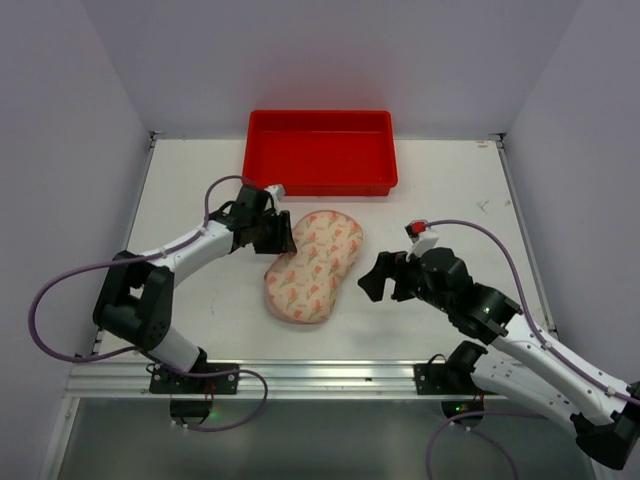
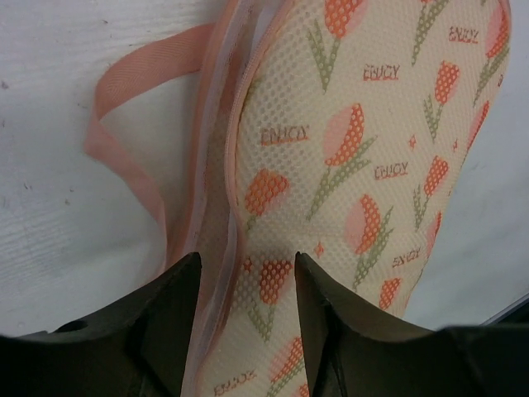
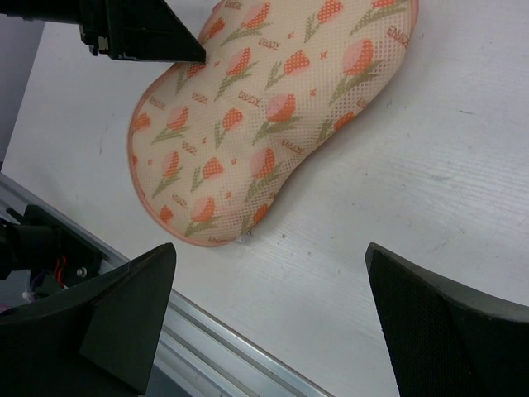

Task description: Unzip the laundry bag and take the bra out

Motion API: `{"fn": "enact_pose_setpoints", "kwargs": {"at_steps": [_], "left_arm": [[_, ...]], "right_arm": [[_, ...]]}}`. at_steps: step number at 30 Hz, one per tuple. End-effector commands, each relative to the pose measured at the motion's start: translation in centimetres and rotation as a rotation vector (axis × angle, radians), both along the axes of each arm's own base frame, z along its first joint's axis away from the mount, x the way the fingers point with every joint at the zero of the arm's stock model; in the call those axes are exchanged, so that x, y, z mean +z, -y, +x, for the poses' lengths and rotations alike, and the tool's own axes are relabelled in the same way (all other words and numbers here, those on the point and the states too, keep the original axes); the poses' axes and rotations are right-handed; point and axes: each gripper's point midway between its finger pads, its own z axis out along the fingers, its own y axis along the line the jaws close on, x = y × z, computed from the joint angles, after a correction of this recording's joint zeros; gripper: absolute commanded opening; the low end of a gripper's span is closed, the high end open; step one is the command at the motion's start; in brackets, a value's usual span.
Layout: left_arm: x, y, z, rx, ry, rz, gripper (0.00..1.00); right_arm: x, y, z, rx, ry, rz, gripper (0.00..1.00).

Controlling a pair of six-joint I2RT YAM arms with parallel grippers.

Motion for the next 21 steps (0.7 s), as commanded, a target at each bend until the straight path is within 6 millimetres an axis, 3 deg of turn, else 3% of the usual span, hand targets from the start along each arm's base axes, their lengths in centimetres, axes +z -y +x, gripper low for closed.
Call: {"fn": "enact_pose_setpoints", "kwargs": {"at_steps": [1,5,11,16,19,21], "left_arm": [[1.9,1.3,2.1,-0.067,0.077,-0.053,0.52],[1.1,1.8,2.5,-0.078,0.07,-0.071,0.43],[1.3,1.9,2.7,-0.068,0.078,-0.078,0.0],[5.2,2.6,2.6,-0.068,0.147,-0.126,0.0],[8.6,4.4,2.1,-0.061,0.197,-0.15,0.0],[10.4,6.9,0.9,-0.084,0.227,-0.172,0.03]], "right_arm": [[0.3,0.3,0.2,-0.023,0.033,0.025,0.99],[0.1,0.3,0.0,-0.016,0.041,0.043,0.99],[0.0,0.0,0.0,-0.002,0.039,0.043,0.99],[0.3,0.0,0.0,-0.009,0.045,0.055,0.99],[0.9,0.6,0.1,-0.033,0.062,0.058,0.99],[1.1,1.1,0.0,-0.053,0.066,0.055,0.99]]}}
